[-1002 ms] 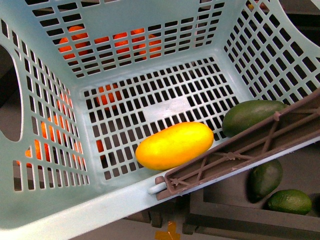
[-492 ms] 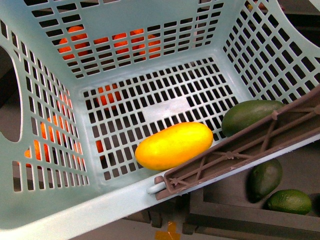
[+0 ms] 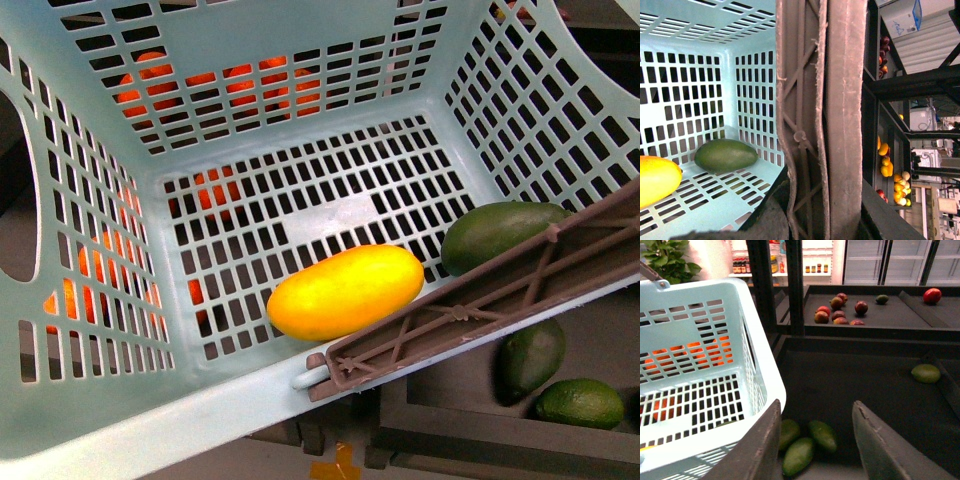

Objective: Pick mango and avocado into basket

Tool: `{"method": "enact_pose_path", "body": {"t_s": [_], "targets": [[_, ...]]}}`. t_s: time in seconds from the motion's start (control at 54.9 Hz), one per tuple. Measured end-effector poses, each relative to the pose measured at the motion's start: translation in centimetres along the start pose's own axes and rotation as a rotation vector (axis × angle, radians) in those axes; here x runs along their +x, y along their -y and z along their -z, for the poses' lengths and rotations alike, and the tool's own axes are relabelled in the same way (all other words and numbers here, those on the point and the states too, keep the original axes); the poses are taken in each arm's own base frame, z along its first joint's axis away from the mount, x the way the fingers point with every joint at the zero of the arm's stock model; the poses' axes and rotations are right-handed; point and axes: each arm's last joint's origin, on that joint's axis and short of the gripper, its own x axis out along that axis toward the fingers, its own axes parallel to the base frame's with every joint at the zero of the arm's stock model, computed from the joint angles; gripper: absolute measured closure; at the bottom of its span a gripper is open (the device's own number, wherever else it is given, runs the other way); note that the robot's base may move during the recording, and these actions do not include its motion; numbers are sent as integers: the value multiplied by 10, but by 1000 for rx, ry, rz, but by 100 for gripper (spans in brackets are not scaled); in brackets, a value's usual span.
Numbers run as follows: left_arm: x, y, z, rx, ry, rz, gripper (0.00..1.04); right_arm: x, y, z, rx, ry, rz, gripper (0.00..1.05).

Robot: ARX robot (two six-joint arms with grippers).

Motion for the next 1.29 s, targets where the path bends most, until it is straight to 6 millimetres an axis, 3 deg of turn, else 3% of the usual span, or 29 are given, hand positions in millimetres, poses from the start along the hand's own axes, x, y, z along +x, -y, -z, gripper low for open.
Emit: {"method": "enact_pose_path", "body": {"t_s": [0.219,1.293], "targets": [[0,0,0,0,1,0,86,0,0,0,0,0,0,7],[0,0,0,-2,-5,1,86,0,0,0,0,0,2,9]]}}
